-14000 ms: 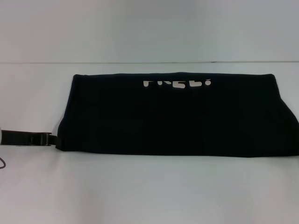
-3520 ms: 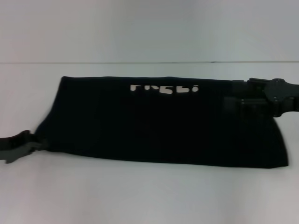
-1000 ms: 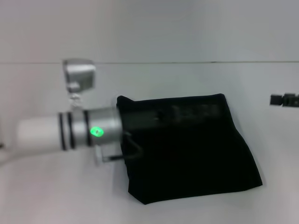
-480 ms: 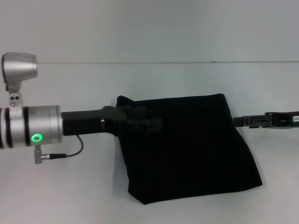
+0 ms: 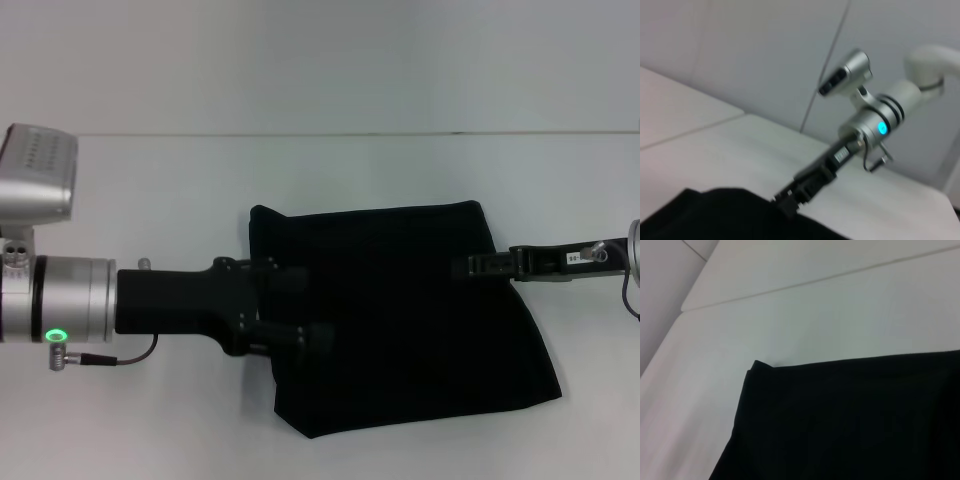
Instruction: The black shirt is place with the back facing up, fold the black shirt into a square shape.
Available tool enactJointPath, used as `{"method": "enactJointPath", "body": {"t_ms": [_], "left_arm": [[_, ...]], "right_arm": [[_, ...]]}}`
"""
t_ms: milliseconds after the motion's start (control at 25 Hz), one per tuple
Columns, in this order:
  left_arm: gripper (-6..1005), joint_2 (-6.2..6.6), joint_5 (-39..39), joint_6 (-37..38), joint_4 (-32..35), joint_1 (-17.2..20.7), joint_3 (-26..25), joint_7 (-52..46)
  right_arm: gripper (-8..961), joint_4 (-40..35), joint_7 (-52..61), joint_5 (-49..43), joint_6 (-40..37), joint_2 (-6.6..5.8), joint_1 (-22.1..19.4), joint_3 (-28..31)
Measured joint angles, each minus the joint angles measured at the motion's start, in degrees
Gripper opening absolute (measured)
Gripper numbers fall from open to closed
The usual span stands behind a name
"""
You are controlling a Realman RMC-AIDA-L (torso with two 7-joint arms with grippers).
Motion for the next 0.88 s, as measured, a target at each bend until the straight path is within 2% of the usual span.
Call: {"method": "enactJointPath", "body": {"t_ms": [280, 520, 760, 880], "left_arm": [[932, -0.38, 0.0, 0.0, 1.5, 0.2, 4.7, 1.0], [932, -0.45, 0.0, -0.5, 1.5, 0.1, 5.0, 1.1], [932, -0.29, 0.0, -0.5, 1.6, 0.3, 4.8, 1.1], [932, -0.27, 0.0, -0.5, 1.6, 0.4, 4.6, 0.9]], "right_arm": [[786, 0.1, 0.6, 0.0, 0.6, 0.65, 0.2, -0.1], [775, 0.2, 0.7, 0.0, 1.3, 1.76, 0.6, -0.1], [764, 0.7, 2.2, 0.0, 4.3, 2.34, 0.9, -0.2], [620, 1.0, 2.3, 0.0, 5.6, 2.46, 0.8, -0.2]]}}
